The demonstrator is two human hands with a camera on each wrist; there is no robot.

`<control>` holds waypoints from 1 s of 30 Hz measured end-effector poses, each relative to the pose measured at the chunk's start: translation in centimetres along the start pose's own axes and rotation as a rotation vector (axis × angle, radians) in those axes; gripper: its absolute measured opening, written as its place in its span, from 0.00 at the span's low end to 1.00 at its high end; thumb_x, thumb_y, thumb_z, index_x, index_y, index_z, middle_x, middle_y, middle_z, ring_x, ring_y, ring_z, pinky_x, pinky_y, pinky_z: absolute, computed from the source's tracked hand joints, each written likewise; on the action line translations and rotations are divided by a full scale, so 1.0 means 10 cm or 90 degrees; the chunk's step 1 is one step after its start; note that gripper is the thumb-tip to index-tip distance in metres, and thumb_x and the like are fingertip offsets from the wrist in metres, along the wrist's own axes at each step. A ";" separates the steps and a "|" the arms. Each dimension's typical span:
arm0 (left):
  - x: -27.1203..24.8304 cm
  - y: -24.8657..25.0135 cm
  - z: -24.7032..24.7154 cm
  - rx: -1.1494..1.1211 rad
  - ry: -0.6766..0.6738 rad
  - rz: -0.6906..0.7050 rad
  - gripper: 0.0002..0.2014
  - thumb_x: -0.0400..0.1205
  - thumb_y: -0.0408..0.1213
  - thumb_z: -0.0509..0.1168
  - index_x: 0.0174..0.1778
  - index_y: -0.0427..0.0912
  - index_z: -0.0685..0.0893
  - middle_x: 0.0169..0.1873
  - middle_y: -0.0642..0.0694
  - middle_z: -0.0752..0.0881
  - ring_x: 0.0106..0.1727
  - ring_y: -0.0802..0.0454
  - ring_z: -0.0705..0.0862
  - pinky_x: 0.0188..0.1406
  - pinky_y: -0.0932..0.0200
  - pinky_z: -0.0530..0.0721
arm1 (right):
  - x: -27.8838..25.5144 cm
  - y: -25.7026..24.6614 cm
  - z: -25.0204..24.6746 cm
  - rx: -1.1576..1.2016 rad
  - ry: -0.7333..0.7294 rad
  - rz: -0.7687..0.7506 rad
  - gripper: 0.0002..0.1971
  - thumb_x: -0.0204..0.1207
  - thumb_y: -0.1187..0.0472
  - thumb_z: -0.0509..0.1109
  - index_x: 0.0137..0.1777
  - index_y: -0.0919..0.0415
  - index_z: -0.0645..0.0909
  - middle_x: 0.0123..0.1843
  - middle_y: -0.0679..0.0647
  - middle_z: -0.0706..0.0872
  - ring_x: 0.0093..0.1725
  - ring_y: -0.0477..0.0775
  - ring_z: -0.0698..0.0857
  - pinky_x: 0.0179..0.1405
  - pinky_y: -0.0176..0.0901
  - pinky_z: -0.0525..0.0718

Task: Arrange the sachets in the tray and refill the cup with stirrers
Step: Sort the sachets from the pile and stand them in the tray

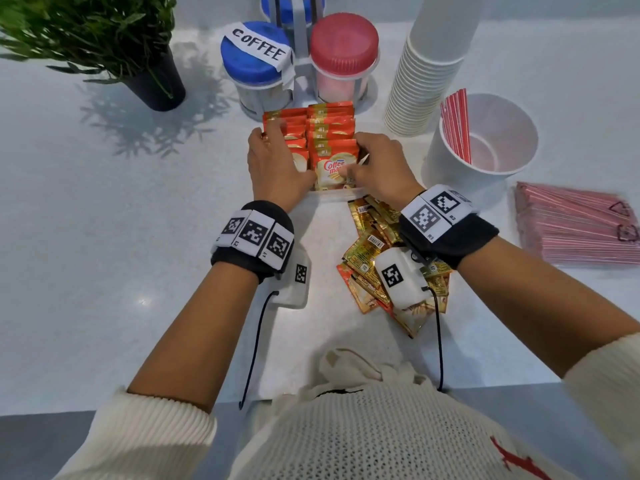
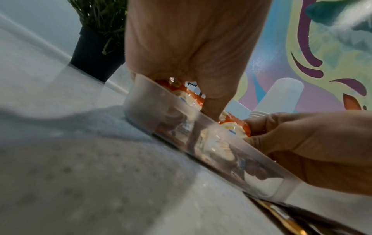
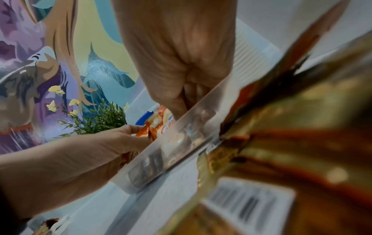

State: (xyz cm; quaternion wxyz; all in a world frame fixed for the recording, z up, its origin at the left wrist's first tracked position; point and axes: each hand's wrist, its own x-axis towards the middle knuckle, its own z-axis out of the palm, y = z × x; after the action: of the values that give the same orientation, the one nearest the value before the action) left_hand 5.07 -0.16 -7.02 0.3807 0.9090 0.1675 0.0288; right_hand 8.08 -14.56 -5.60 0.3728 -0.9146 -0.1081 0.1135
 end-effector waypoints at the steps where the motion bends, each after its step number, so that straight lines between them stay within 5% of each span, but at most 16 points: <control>1: -0.01 -0.01 0.00 0.001 0.001 0.008 0.38 0.69 0.36 0.74 0.73 0.39 0.63 0.70 0.37 0.65 0.72 0.41 0.67 0.75 0.51 0.67 | 0.00 0.00 -0.01 -0.011 -0.032 -0.008 0.18 0.73 0.63 0.73 0.63 0.62 0.80 0.61 0.59 0.86 0.60 0.57 0.84 0.59 0.42 0.78; 7: -0.03 -0.04 -0.04 -0.072 -0.004 0.023 0.44 0.68 0.35 0.76 0.76 0.37 0.58 0.72 0.38 0.66 0.75 0.45 0.63 0.76 0.51 0.64 | 0.06 0.01 0.03 -0.044 -0.086 0.012 0.24 0.74 0.62 0.71 0.69 0.63 0.71 0.67 0.61 0.79 0.65 0.59 0.79 0.63 0.47 0.77; 12: -0.03 -0.04 -0.07 -0.106 -0.015 0.016 0.50 0.63 0.42 0.77 0.78 0.37 0.56 0.71 0.38 0.68 0.75 0.43 0.66 0.76 0.43 0.66 | 0.00 -0.08 0.06 0.161 -0.074 0.048 0.32 0.77 0.68 0.64 0.77 0.59 0.51 0.70 0.60 0.73 0.68 0.58 0.77 0.68 0.54 0.77; 17: -0.01 -0.06 -0.05 -0.043 -0.050 0.021 0.45 0.69 0.42 0.74 0.80 0.53 0.58 0.75 0.31 0.62 0.78 0.33 0.59 0.77 0.35 0.61 | -0.04 -0.13 0.09 0.199 -0.127 0.013 0.38 0.77 0.71 0.61 0.81 0.56 0.45 0.75 0.59 0.71 0.71 0.57 0.75 0.71 0.56 0.75; 24: -0.02 -0.09 -0.05 0.026 -0.075 0.024 0.37 0.73 0.44 0.72 0.78 0.54 0.65 0.79 0.33 0.56 0.80 0.33 0.53 0.80 0.36 0.54 | 0.01 -0.08 0.10 0.070 -0.098 -0.026 0.36 0.79 0.69 0.60 0.82 0.58 0.45 0.77 0.60 0.64 0.72 0.57 0.73 0.62 0.38 0.73; 30: -0.09 0.02 -0.09 0.029 -0.076 0.013 0.43 0.75 0.45 0.71 0.81 0.58 0.52 0.82 0.35 0.42 0.83 0.35 0.41 0.79 0.34 0.45 | 0.07 -0.05 0.12 0.124 -0.026 -0.065 0.45 0.73 0.72 0.66 0.82 0.57 0.41 0.81 0.59 0.56 0.75 0.55 0.69 0.59 0.32 0.77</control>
State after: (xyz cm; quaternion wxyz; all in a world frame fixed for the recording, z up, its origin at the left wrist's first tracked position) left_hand 4.09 0.06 -6.20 0.3692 0.9191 0.1354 -0.0254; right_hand 8.36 -13.18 -6.19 0.4626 -0.8650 -0.1504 0.1232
